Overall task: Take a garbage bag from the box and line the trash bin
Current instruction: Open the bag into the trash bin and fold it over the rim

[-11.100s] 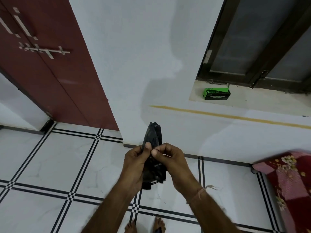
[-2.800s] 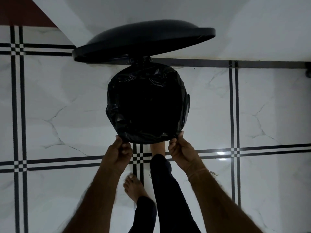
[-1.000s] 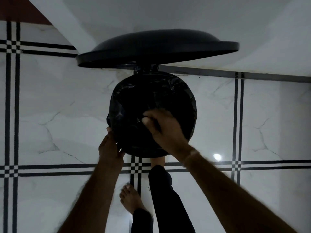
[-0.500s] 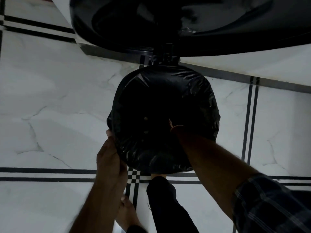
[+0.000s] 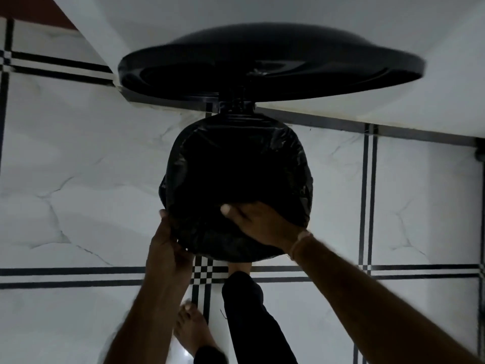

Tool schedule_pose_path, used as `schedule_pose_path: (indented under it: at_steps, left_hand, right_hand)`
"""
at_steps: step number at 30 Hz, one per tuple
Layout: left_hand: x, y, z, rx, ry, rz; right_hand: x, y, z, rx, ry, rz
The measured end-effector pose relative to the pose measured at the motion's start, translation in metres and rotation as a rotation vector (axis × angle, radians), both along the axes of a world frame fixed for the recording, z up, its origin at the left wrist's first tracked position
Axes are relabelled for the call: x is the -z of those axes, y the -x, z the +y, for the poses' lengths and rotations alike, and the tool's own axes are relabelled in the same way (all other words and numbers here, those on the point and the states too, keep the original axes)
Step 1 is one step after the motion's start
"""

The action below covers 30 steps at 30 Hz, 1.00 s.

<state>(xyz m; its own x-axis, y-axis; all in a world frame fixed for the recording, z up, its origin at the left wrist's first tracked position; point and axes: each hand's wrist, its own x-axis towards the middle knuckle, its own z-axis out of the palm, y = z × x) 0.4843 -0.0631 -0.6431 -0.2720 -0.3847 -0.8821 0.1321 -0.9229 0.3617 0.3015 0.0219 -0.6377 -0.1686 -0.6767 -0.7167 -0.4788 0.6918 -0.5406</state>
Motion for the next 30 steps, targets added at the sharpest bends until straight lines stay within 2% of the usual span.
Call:
schedule_pose_path:
  at_steps: [2, 4, 6, 8, 10, 11, 12, 13, 15, 16, 17, 18, 23, 28, 30]
  left_hand:
    - [-0.006, 0.0, 0.002, 0.014, 0.0, -0.042]
    - [-0.014, 0.003, 0.001, 0.007, 0.009, -0.099]
    - [-0.026, 0.008, 0.001, 0.009, 0.009, -0.127]
    - [-0.034, 0.01, 0.005, -0.01, -0.035, -0.144]
    - [-0.039, 0.01, 0.012, -0.026, -0.118, -0.175]
    - [-0.042, 0.01, 0.016, -0.035, -0.16, -0.177]
    - [-0.043, 0.009, 0.021, -0.053, -0.193, -0.167]
    - [-0.045, 0.009, 0.025, -0.071, -0.209, -0.148]
    - [-0.042, 0.006, 0.033, -0.108, -0.226, -0.104]
    - [-0.042, 0.007, 0.037, -0.122, -0.239, -0.093]
    - [-0.042, 0.008, 0.04, -0.132, -0.255, -0.081]
    - [-0.043, 0.01, 0.044, -0.132, -0.267, -0.071]
    - [-0.035, 0.013, 0.054, -0.164, -0.241, -0.09]
    - [-0.022, 0.011, 0.054, -0.172, -0.222, -0.1]
    - [-0.019, 0.011, 0.051, -0.17, -0.257, -0.129]
  right_hand:
    - [0.005, -0.013, 0.017, -0.169, -0.137, -0.009]
    - [0.004, -0.005, 0.014, -0.223, -0.168, 0.1]
    - [-0.005, -0.006, 0.012, -0.192, 0.006, 0.284]
    - [-0.027, -0.015, 0.023, 0.032, 0.225, 0.501]
    - [-0.047, -0.021, 0.042, 0.419, 0.362, 0.71]
    - [-0.053, -0.025, 0.053, 0.642, 0.365, 0.739]
    - [-0.056, -0.028, 0.064, 0.895, 0.322, 0.666]
    - [-0.058, -0.028, 0.072, 1.162, 0.258, 0.496]
    - [-0.054, -0.024, 0.081, 1.622, 0.132, -0.085]
    - [-0.051, -0.023, 0.085, 1.739, 0.082, -0.374]
    - [-0.05, -0.022, 0.089, 1.786, 0.063, -0.583]
    - [-0.049, -0.021, 0.094, 1.803, 0.06, -0.693]
    - [-0.025, -0.018, 0.102, 1.872, 0.068, -0.832]
    - [-0.016, -0.011, 0.086, 1.985, -0.007, -0.834]
    - [-0.017, -0.008, 0.081, 1.982, -0.058, -0.755]
